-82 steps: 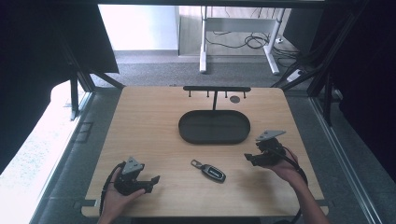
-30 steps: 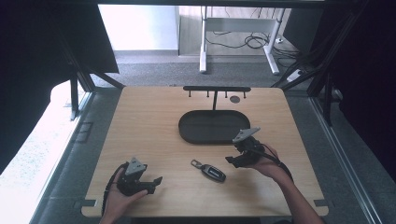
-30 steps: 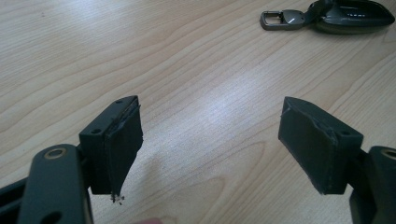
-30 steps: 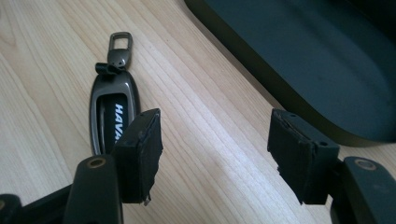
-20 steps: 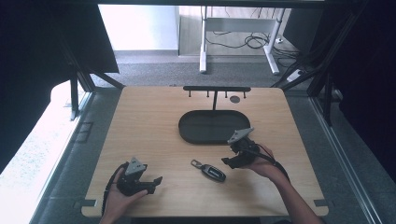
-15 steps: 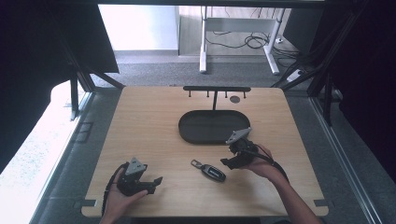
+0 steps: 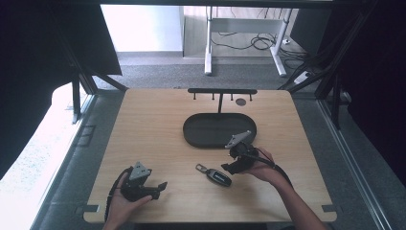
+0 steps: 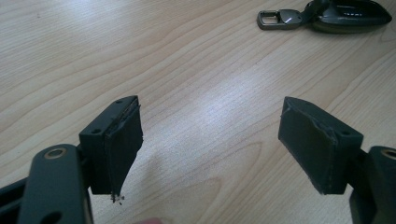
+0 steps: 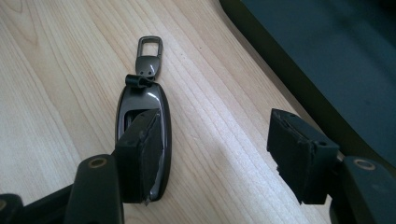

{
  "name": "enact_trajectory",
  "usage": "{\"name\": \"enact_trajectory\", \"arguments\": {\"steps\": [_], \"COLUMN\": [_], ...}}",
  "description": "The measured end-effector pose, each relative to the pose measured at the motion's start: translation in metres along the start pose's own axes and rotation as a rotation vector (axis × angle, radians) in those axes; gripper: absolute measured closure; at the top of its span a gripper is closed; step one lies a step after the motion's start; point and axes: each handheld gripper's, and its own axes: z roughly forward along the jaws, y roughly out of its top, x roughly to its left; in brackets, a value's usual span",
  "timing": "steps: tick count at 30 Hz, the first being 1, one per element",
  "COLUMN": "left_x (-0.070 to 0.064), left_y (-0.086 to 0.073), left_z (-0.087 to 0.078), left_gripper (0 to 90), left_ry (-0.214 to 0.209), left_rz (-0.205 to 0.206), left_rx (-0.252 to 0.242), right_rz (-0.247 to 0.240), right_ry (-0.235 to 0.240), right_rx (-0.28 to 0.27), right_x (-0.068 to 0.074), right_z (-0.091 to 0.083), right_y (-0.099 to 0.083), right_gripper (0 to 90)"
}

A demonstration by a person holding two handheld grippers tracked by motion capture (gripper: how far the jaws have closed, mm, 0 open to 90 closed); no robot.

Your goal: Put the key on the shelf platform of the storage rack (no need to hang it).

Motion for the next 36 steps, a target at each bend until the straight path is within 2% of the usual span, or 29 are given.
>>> {"name": "enact_trajectory", "arguments": {"steps": [8, 27, 36], "left_x": [0.000, 0.000, 0.000], "left_y": [0.000, -0.001, -0.001], "left_z": [0.000, -0.001, -0.001], "left_gripper": [22.0, 22.0, 22.0], "left_ry": [0.000, -0.004, -0.004], "left_rz": [0.001, 0.003, 0.000], "left_rx": [0.001, -0.002, -0.005], "right_rz": [-0.013, -0.026, -0.057], "right_ry": [0.024, 0.046, 0.066], "right_rx": [0.010, 0.065, 0.091], "right_x": [0.004, 0.013, 0.023], "right_z": [0.006, 0.025, 0.031], "right_y": [0.005, 0.011, 0.017], "right_gripper": [36.3, 36.4, 35.9]}}
